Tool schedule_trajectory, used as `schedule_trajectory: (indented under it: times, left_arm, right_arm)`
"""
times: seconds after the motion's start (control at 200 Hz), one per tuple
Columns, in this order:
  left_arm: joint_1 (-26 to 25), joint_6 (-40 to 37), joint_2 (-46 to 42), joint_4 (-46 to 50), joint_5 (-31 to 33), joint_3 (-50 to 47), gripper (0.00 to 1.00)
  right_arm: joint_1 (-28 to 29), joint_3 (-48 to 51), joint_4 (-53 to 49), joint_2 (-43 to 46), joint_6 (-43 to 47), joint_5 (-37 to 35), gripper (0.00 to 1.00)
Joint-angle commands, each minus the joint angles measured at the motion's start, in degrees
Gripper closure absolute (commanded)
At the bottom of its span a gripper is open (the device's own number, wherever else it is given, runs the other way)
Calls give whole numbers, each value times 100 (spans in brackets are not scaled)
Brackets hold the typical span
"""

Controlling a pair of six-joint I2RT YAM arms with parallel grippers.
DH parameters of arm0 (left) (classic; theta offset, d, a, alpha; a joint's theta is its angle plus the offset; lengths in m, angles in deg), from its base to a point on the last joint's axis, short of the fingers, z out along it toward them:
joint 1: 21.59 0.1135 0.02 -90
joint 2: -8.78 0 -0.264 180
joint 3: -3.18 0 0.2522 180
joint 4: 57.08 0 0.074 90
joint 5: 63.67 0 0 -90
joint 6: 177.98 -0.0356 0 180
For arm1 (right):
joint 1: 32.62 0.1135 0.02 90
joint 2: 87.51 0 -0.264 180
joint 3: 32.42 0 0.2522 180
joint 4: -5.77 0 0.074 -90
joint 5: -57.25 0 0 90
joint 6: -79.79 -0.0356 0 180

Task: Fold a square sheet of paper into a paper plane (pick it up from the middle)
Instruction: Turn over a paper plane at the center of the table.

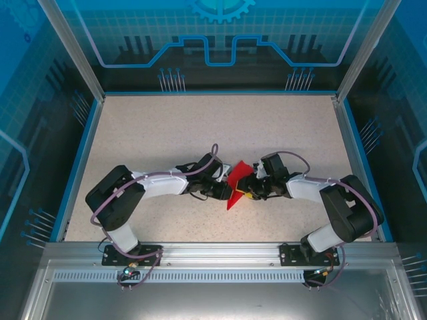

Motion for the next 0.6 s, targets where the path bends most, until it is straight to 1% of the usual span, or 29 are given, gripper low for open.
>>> schedule_trajectory:
  times: [0.0,0.115,0.33,0.595]
  left_arm:
    - [52,12,-282,114,-160,-32,76]
    - [68,-57,-356,273,-86,-24,71]
    - [112,-115,-511,375,-15,-108,69]
    - [154,-169,-618,367,-15,-259,68]
  right_arm:
    - [132,-198,-188,-109,95,-114,63]
    - [191,-268,-231,-167,90,-173,63]
    - [330,-482,-510,-311,157,-399,66]
    - [497,-795,-1142,-287,332,-863,80]
